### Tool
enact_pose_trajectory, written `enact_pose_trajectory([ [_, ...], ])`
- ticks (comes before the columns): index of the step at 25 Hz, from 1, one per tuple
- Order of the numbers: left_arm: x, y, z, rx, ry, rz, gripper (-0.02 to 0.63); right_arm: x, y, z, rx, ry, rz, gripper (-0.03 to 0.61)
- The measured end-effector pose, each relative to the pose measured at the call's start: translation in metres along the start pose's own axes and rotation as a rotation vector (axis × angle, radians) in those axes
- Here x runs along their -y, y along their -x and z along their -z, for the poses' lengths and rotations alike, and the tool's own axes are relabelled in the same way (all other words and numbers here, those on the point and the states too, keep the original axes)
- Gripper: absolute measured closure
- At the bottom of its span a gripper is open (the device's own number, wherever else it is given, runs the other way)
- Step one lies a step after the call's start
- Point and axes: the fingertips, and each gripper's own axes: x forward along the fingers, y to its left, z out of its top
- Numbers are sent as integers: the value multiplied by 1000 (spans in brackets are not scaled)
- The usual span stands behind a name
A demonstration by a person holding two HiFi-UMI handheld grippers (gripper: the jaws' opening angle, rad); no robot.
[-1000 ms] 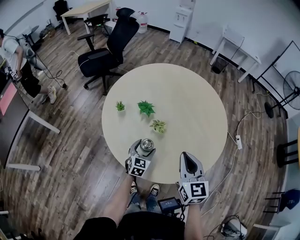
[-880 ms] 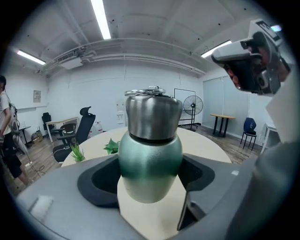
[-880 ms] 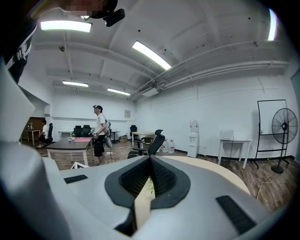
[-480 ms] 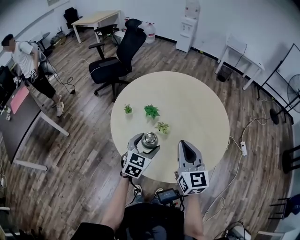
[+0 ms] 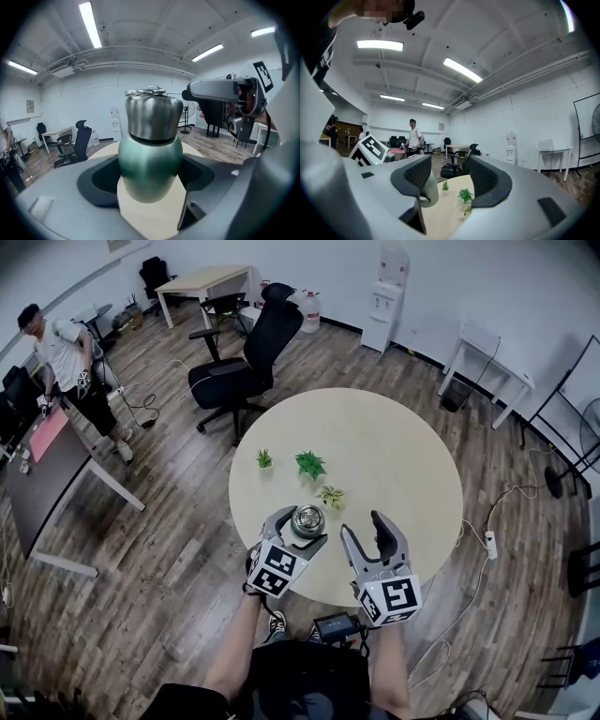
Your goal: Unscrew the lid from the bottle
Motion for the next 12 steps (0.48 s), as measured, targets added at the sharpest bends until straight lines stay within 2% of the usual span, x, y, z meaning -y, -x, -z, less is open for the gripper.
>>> enact_pose_trajectory([
  [1, 1, 1, 0, 0, -4, 1, 242, -4, -1, -1, -4, 8, -21, 304],
  [3, 4, 3, -2, 3, -12, 8, 242, -11, -1, -3, -9, 20, -56, 288],
  [12, 17, 5, -6, -12, -66, 43, 242, -56, -17, -5, -98, 145, -314, 295],
])
